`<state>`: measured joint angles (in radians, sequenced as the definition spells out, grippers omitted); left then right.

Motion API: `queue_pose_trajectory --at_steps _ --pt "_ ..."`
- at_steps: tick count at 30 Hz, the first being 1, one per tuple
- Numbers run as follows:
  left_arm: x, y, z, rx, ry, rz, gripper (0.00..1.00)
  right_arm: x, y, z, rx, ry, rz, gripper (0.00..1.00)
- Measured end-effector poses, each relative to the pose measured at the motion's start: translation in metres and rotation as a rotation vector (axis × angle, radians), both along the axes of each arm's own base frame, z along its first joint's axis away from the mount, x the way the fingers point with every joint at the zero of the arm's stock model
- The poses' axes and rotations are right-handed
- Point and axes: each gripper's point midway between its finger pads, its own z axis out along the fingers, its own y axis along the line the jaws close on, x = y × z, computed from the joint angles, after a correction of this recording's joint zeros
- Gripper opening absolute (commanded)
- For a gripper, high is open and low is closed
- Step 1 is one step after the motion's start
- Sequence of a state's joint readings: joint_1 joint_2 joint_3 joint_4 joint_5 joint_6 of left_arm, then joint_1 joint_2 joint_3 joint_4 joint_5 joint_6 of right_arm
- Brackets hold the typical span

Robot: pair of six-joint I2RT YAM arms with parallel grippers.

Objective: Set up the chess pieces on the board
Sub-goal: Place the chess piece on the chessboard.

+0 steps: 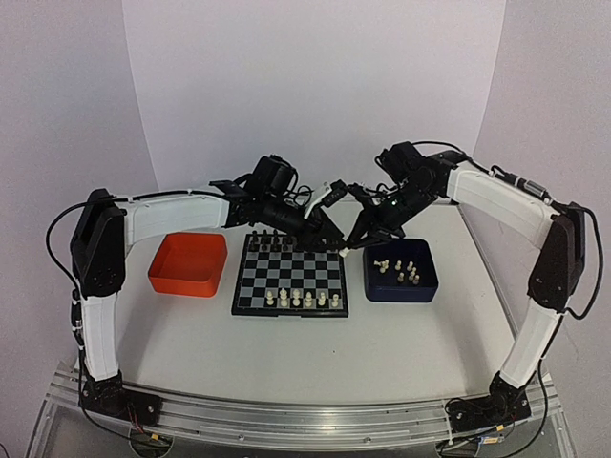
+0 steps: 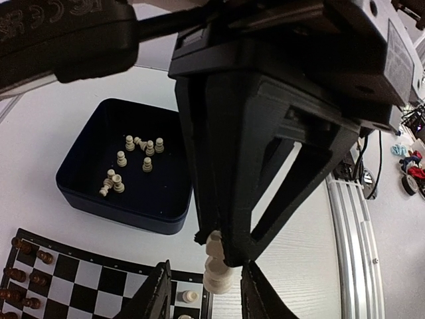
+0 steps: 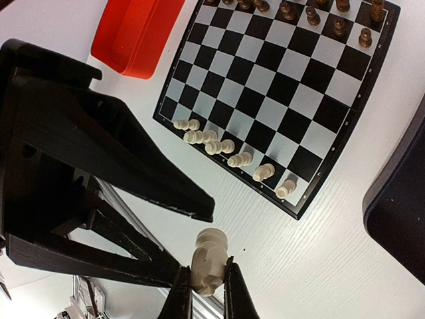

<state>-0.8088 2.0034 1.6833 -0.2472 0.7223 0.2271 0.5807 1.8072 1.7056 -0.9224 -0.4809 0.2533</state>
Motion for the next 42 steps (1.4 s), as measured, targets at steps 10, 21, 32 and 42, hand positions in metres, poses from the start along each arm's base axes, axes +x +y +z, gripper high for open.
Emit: queue_pose_trajectory --at_steps 10,21,32,42 --pt "-0.005 0.003 -0.009 0.051 0.011 -0.066 0.32 -0.002 -0.007 -0.001 -0.057 0.008 -0.002 0.0" --pt "-0.007 0.005 -0.012 0.057 0.031 -0.095 0.33 -0.003 -0.007 -0.005 -0.073 0.027 0.008 0.0" --pt "-0.007 0.001 -0.004 0.013 0.026 -0.123 0.31 -0.002 -0.005 0.001 -0.064 0.017 0.014 0.0" --pt "-0.007 -0.003 -0.002 -0.029 0.008 -0.133 0.28 -0.003 0.003 0.001 -0.043 -0.005 0.034 0.0"
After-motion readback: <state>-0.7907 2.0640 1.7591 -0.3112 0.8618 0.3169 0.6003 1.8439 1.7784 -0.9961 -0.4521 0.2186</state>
